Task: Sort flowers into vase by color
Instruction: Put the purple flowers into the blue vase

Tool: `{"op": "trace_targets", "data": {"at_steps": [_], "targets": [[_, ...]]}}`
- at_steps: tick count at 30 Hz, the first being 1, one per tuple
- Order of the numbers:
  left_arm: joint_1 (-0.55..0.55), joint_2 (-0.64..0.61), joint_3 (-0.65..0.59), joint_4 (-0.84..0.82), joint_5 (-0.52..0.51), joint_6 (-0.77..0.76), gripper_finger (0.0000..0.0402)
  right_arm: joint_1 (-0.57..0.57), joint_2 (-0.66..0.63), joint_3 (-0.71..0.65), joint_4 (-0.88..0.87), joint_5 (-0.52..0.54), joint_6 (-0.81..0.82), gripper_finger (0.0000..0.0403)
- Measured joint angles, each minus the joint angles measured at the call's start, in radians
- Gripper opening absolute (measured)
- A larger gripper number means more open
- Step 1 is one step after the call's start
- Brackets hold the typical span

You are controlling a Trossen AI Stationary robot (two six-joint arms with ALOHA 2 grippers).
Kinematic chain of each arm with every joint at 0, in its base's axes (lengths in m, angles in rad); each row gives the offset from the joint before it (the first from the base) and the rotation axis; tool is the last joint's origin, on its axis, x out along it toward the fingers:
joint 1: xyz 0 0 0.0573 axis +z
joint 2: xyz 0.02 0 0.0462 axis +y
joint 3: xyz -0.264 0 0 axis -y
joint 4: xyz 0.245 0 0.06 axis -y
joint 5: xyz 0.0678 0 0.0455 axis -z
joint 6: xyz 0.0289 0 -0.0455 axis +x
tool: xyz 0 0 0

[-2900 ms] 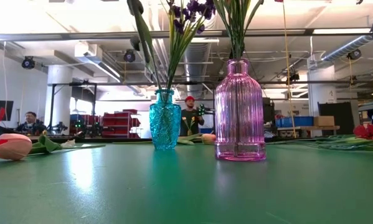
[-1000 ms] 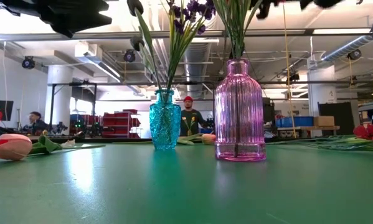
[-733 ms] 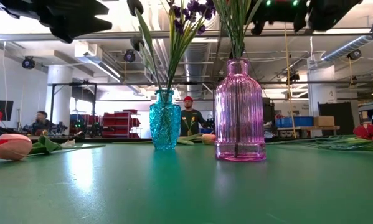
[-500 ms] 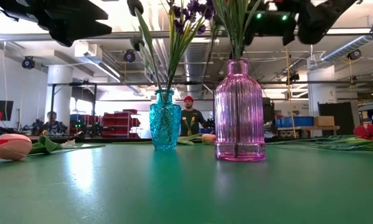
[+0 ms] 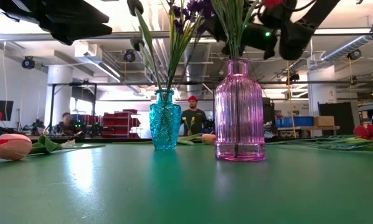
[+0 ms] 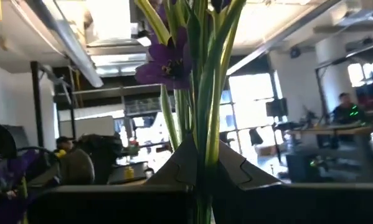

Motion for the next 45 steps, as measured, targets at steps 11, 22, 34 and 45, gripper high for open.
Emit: {"op": "trace_targets", "data": {"at_steps": [11,22,34,45], "targets": [[0.013,0.025,-0.001,0.001,-0.001,0.002,0.0238,0.045,0.128,0.151,-0.022,-0.105,0.061,0.0013],[0.022,0.039,-0.001,0.002,-0.001,0.002,0.0238,0.056,0.07,0.17,-0.238,-0.105,0.009,0.0013],[0.029,0.039,-0.001,0.006,-0.002,0.002,0.0238,0.068,0.067,0.192,-0.264,-0.122,0.041,0.0013],[0.029,0.039,-0.001,0.008,-0.023,0.001,0.0238,0.068,0.067,0.192,-0.31,-0.122,0.037,0.0013]]}}
